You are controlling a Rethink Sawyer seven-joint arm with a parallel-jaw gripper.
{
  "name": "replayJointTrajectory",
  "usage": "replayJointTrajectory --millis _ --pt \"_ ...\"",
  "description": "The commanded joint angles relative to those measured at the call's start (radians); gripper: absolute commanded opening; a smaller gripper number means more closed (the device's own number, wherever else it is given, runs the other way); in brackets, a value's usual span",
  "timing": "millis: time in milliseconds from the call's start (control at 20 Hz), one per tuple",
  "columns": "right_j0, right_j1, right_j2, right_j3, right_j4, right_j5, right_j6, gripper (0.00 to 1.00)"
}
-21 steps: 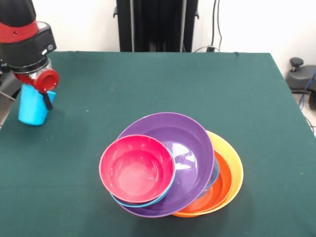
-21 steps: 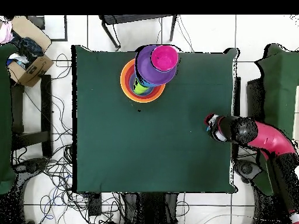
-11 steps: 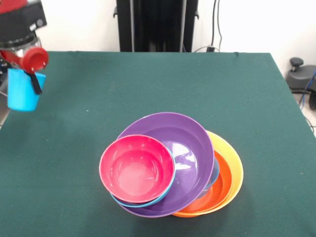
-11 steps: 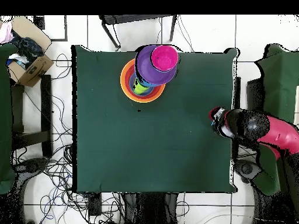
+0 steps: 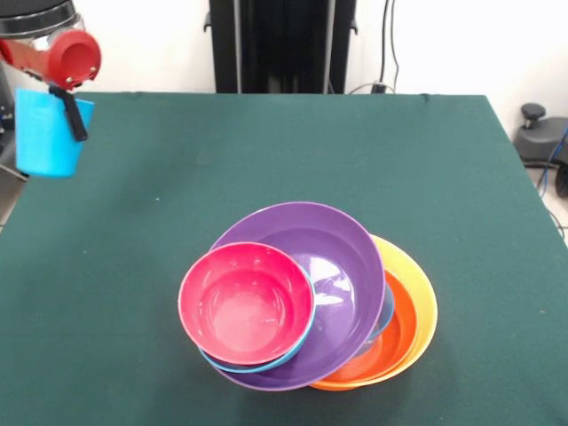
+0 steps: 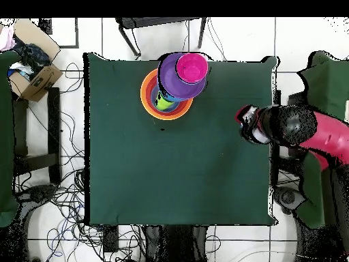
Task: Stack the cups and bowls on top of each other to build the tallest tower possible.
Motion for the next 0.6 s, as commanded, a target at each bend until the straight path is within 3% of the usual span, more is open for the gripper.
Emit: replayJointTrajectory --millis 50,300,600 --pt "0.095 0.037 0.049 -0.087 0.04 0.108 -0.089 0.0" --pt "0.134 0.105 0.049 -0.123 0.03 0.049 -0.107 0.0" --pt "0.162 0.179 0.097 -0.147 0.067 0.041 -0.14 0.0"
